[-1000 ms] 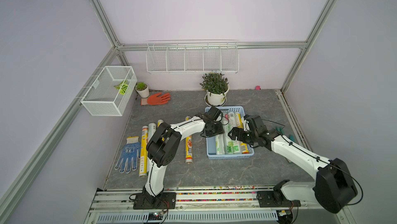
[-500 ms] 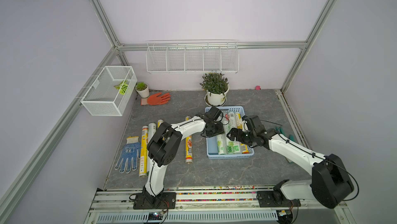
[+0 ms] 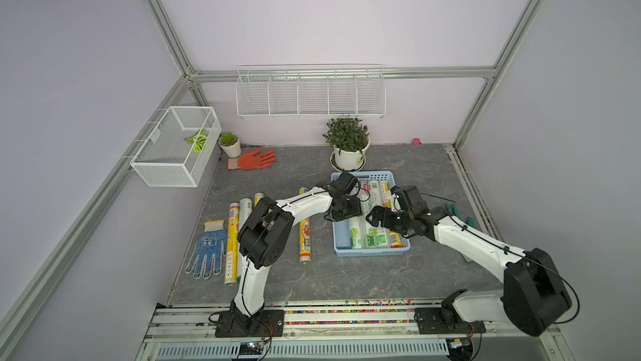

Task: Put the plastic wrap into the basket
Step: Place the plastic wrap in the basket, then pick up the plastic wrap from the center of the board.

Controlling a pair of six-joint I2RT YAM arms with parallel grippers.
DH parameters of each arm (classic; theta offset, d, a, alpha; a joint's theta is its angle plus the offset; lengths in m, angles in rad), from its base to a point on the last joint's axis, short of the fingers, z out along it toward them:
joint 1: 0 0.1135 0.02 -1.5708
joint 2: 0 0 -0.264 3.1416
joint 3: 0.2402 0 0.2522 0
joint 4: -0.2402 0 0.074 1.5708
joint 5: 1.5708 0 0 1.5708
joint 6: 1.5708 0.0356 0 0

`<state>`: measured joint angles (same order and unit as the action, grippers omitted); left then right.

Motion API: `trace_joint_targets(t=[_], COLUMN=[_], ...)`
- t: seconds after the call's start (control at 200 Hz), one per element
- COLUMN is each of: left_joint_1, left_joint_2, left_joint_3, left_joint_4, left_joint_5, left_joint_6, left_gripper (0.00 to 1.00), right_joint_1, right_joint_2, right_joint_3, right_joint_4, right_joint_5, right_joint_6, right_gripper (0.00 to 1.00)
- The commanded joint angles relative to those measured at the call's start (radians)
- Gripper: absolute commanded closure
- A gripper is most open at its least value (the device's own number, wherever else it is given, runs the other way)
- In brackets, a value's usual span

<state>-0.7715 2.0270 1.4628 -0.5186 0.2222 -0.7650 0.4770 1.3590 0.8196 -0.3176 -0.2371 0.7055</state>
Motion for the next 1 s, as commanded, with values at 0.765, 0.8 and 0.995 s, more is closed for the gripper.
trace_joint_targets(t=[0.765,0.8,0.995], left_joint_1=[-0.001,0.005,0.15], left_joint_2=[-0.605,-0.652,-0.915], left_joint_3=[-0.224,-0.261,-0.482], left_joint_4=[-0.032,-0.037,-0.075], left_joint_5=[-0.394,-0.454,-0.607], left_joint_6=[0.054,0.067,0.096], left_gripper=[0.25,0.24,0.25], right_joint_1=[0.047,0.072,0.262], right_joint_2=[-0.249,-0.234,-0.047], right_joint_3=[-0.033,-0.021,0.127], right_joint_4=[0.172,0.183,0.19], right_joint_5=[-0.041,-0.029,0.042], right_joint_6=[0.037,0.034,-0.021], right_gripper=[0.03,0.03,0.03])
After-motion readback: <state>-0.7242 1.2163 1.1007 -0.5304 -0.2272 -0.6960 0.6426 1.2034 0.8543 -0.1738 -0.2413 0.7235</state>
